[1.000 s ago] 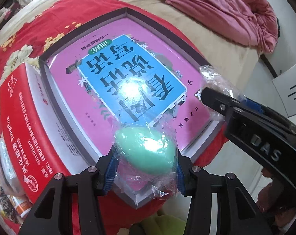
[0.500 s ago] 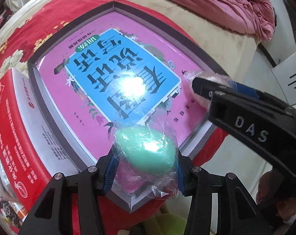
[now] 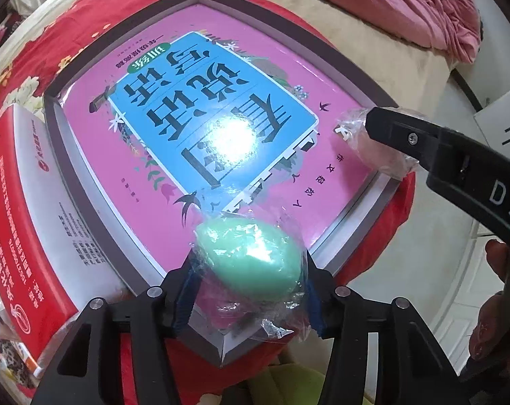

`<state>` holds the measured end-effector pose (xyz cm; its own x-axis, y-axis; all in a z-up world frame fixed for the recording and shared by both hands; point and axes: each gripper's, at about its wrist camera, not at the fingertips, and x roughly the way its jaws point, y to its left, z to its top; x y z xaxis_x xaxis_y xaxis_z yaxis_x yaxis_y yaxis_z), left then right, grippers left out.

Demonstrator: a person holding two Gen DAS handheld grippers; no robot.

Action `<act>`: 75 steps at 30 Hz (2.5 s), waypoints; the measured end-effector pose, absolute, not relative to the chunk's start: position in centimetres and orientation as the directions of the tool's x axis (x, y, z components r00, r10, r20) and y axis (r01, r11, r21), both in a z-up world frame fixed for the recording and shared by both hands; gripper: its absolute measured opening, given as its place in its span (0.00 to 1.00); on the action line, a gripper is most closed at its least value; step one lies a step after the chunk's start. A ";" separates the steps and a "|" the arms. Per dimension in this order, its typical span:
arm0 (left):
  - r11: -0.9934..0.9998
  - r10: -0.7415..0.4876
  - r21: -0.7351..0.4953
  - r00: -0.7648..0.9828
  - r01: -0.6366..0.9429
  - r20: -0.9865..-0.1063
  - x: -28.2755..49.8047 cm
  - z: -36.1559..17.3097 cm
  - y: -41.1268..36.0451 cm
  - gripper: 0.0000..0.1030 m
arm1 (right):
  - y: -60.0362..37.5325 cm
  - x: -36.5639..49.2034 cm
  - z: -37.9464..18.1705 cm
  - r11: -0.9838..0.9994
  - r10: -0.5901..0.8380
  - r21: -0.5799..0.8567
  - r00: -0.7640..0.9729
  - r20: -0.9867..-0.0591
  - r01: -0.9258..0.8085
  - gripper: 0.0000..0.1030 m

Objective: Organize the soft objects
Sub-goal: 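Lower both items into the pink tray and open both tools, then move both tools back over the remaining pile of items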

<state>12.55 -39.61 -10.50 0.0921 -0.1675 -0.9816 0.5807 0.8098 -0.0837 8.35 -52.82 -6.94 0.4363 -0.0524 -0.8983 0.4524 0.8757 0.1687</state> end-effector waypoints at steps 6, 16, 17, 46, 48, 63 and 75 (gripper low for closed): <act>0.806 -0.184 -0.091 0.102 0.585 -0.978 12.2 -10.0 -39.6 0.58 | -53.1 8.2 -6.6 0.876 -0.042 0.188 0.458 -0.888 0.445 0.54; 0.808 -0.200 -0.085 0.135 0.583 -0.971 12.2 -8.9 -38.6 0.59 | -54.2 9.5 -6.5 0.868 -0.010 0.234 0.487 -0.873 0.438 0.56; 0.807 -0.203 -0.088 0.134 0.583 -0.970 12.1 -8.9 -38.5 0.60 | -54.2 9.4 -6.3 0.867 -0.014 0.233 0.490 -0.872 0.440 0.56; 0.857 -0.330 -0.165 0.273 0.488 -0.904 10.3 -0.7 -30.9 0.78 | -52.0 6.5 0.0 0.879 -0.015 0.267 0.582 -0.813 0.394 0.65; 0.865 -0.336 -0.171 0.291 0.472 -0.896 10.1 0.0 -29.8 0.78 | -51.2 6.4 0.5 0.887 -0.012 0.261 0.585 -0.811 0.380 0.65; 0.909 -0.362 -0.247 0.345 0.335 -0.866 8.6 2.0 -21.1 0.78 | -43.4 6.6 3.5 0.953 0.004 0.180 0.584 -0.811 0.244 0.66; 0.932 -0.350 -0.270 0.406 0.241 -0.844 7.2 3.4 -15.0 0.78 | -37.8 6.5 4.9 0.976 0.055 0.169 0.596 -0.801 0.138 0.66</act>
